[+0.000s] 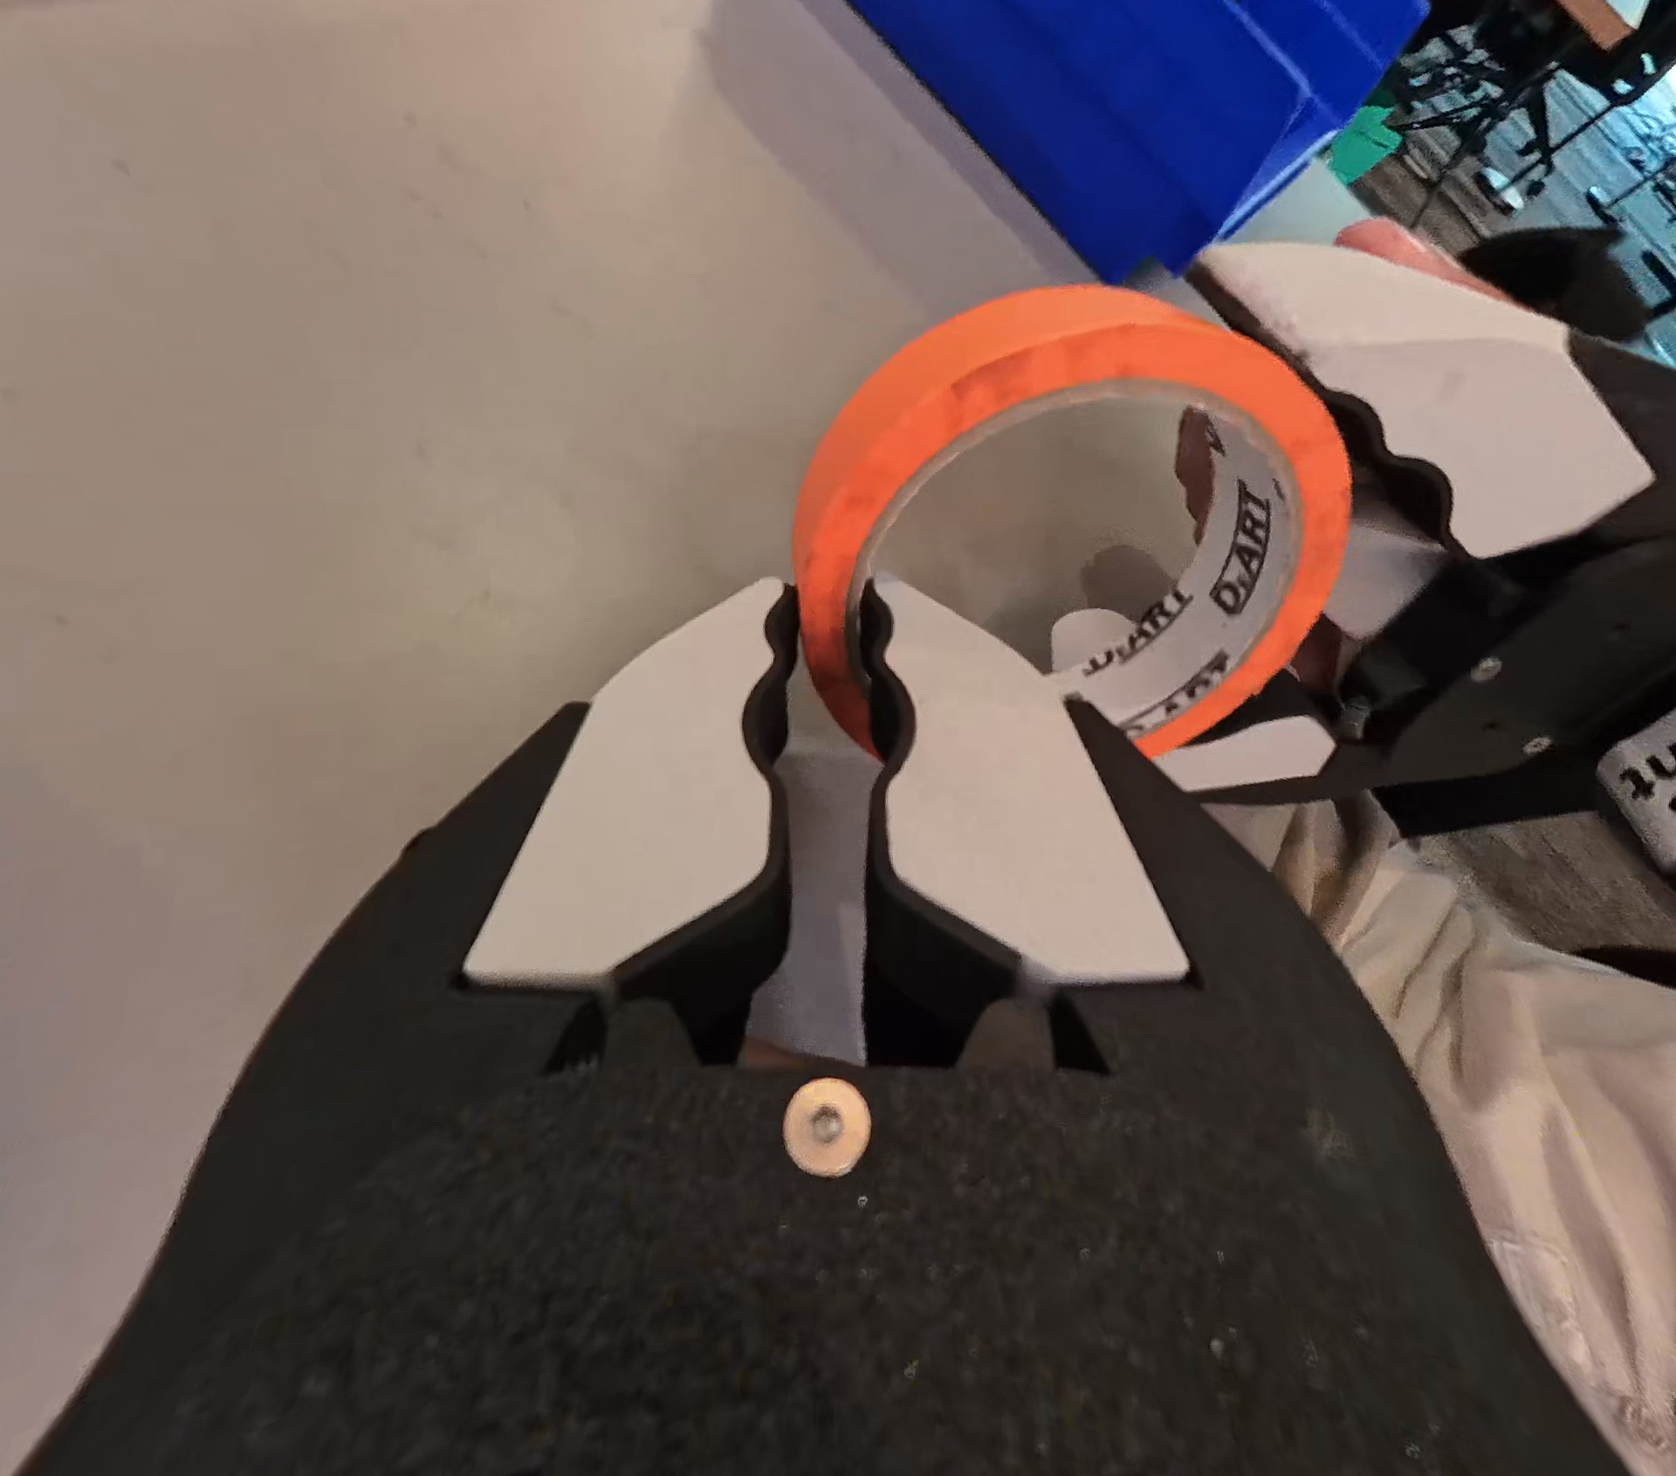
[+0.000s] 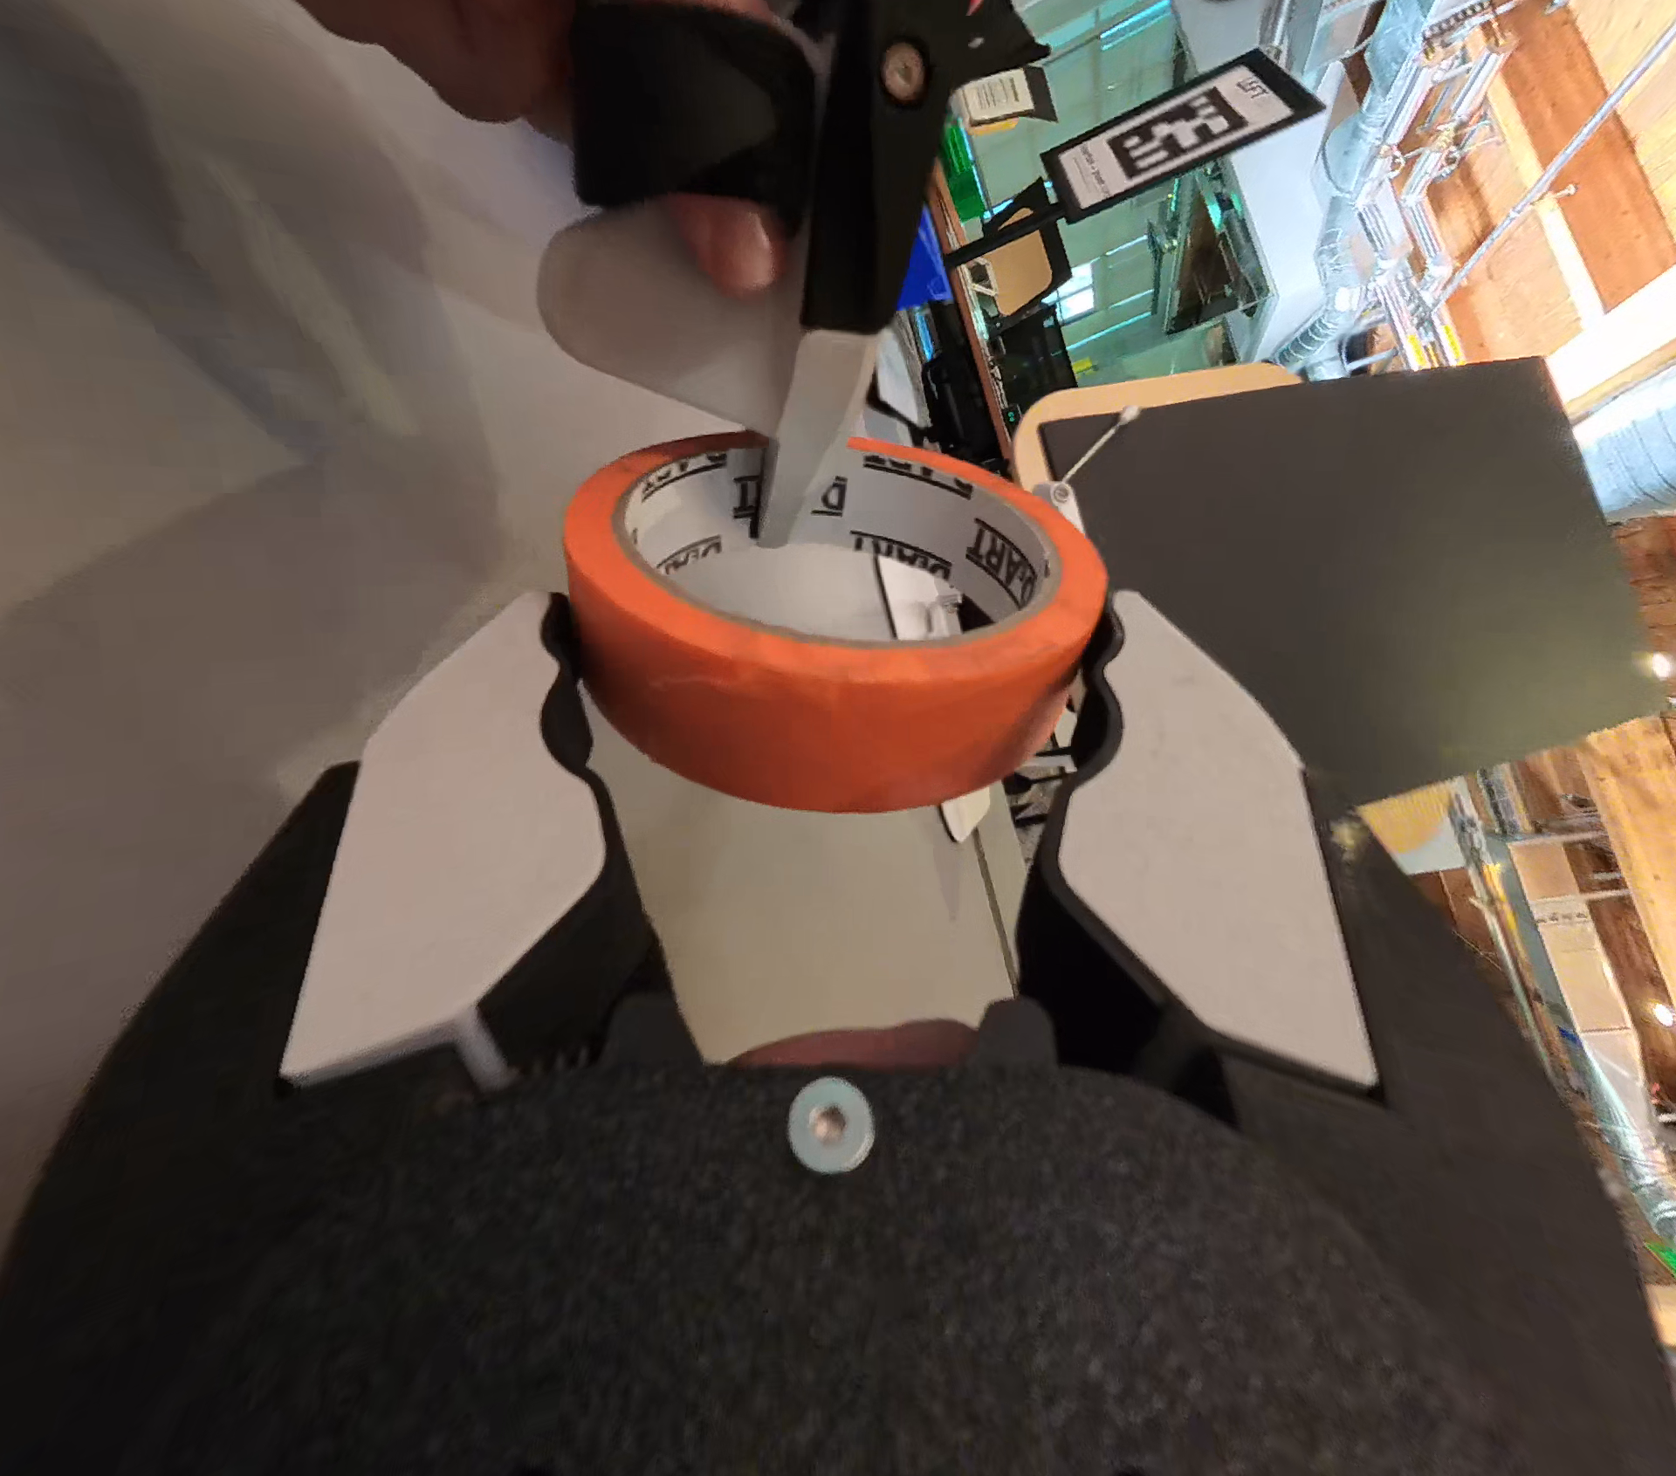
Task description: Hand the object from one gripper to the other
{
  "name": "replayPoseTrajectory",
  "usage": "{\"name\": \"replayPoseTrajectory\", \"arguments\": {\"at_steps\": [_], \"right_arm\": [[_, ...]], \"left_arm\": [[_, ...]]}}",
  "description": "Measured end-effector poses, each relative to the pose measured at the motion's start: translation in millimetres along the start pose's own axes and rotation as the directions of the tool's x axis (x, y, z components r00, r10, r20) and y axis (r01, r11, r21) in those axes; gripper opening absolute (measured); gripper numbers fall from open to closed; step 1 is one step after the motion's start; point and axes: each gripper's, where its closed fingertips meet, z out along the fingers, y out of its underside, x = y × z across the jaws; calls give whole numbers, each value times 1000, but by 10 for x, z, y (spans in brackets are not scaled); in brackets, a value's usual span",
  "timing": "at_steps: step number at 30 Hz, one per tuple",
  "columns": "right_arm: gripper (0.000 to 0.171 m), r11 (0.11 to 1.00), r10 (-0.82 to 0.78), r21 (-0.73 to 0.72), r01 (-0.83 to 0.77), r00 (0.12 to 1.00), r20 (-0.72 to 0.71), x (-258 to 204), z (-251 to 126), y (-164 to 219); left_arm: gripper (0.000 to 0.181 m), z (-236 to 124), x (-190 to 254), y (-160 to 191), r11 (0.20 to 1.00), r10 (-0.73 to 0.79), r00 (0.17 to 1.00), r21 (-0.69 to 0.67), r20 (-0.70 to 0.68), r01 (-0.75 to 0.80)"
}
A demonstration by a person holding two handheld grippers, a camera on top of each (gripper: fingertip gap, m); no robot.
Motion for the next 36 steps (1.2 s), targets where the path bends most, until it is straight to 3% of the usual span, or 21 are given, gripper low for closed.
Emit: {"name": "replayPoseTrajectory", "arguments": {"at_steps": [2,4,7,9,11,13,15,22,27,31,36], "right_arm": [[105,998,67,6,-67,998,-3,103,-22,46],[105,979,202,6,-202,979,13,222,-39,163],[104,853,516,15,-522,847,126,338,-69,334],[105,666,713,21,-746,645,275,380,-113,308],[104,432,812,8,-902,392,433,441,-180,193],[104,217,791,-54,-975,144,595,460,-277,19],[104,92,705,-123,-988,-23,708,435,-379,-156],[104,124,630,-145,-982,-35,776,294,-462,-376],[104,125,625,-185,-975,-67,777,243,-460,-294],[93,96,686,-192,-977,-75,724,273,-361,-109],[93,0,820,-207,-978,-118,560,402,-163,286]], "left_arm": [[21,-69,94,-97,997,71,996,35,-54,-70],[44,-218,189,-271,984,135,985,128,-103,-122],[61,-529,266,-585,915,275,957,329,-87,-233],[76,-652,354,-643,862,376,924,394,-75,-319],[94,-629,461,-527,862,422,896,369,-139,-349],[98,-561,565,-428,889,390,889,351,-241,-295],[99,-489,641,-406,900,362,884,358,-297,-248],[95,-376,899,-263,941,292,840,296,-458,-165],[94,-296,869,-238,953,270,858,250,-437,-173],[94,-254,705,-308,930,333,899,257,-286,-263],[94,-268,292,-392,881,429,903,209,25,-425]]}}
